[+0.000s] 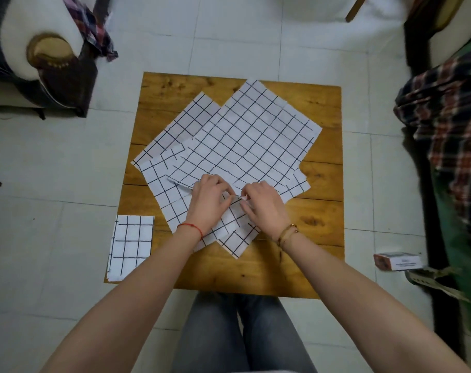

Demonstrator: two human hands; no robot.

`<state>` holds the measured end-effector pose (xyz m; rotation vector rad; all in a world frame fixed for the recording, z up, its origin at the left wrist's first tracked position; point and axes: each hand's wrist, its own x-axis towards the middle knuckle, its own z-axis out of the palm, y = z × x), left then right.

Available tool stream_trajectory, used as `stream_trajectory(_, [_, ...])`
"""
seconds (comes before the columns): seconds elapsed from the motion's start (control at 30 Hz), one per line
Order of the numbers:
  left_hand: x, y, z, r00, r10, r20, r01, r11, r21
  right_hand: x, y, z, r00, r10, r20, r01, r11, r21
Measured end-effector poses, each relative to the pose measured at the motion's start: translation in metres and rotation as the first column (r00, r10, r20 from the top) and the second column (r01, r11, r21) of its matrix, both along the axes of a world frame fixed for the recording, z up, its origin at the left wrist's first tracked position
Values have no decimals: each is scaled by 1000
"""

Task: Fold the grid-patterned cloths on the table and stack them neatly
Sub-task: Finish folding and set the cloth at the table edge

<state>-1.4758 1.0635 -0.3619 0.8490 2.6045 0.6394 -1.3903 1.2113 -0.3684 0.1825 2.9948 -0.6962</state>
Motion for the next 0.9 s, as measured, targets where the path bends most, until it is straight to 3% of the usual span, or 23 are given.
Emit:
stream_trajectory(0.13, [-13,8,41,999,-43,-21,44,999,28,-12,9,43,989,-110,-101,113,993,27])
stream_trajectory(0.5, [-78,18,168,996,0,-88,10,992,123,-58,66,196,957,-176,-233,168,984,-52])
stream_trajectory(0.63, [-102,15,210,988,-19,-155,38,992,120,-69,86,248,931,-204,-302,198,979,-52])
stream_trajectory(0.9, [-141,12,299,968,-49,-247,115,958,263,-78,119,337,856,-278,-435,285,957,-51])
